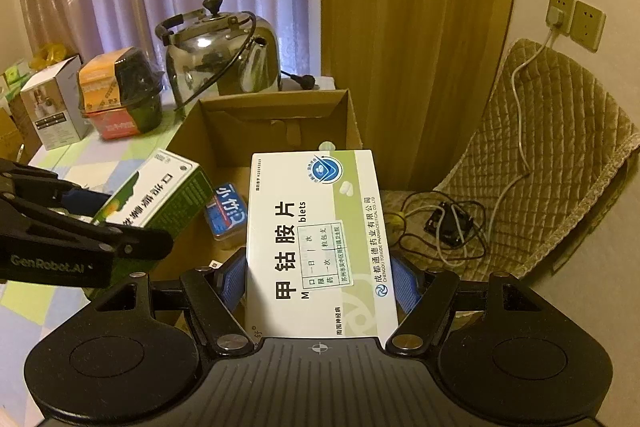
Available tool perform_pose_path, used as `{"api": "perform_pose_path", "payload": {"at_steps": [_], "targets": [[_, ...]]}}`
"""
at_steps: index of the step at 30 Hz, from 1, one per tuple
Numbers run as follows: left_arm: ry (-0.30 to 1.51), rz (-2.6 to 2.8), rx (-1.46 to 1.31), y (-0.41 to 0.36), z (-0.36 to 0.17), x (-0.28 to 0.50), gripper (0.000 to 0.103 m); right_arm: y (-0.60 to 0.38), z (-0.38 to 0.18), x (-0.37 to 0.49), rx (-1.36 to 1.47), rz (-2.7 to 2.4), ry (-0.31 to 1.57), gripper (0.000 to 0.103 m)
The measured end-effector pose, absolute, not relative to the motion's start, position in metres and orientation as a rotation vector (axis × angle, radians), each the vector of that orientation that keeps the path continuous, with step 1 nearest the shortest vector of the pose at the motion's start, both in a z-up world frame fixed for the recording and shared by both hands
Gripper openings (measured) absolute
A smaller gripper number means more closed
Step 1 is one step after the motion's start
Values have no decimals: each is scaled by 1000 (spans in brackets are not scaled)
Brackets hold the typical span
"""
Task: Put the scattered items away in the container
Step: 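Carry both medicine boxes over the cardboard box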
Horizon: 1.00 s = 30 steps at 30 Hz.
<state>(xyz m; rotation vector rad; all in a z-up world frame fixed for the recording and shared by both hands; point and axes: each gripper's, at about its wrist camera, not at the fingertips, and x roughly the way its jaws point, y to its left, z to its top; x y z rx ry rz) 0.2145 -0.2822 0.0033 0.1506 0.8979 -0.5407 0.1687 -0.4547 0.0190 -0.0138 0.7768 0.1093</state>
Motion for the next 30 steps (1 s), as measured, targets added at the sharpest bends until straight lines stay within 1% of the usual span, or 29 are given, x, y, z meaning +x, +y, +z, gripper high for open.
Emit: {"api": "perform_pose_path", "payload": {"at_steps": [13,30], "targets": [[904,-552,169,-287,-6,222,51,-454,13,175,-21,104,782,73],[873,-527,168,-273,4,223,51,-450,12,176,-29,113,780,73]]}}
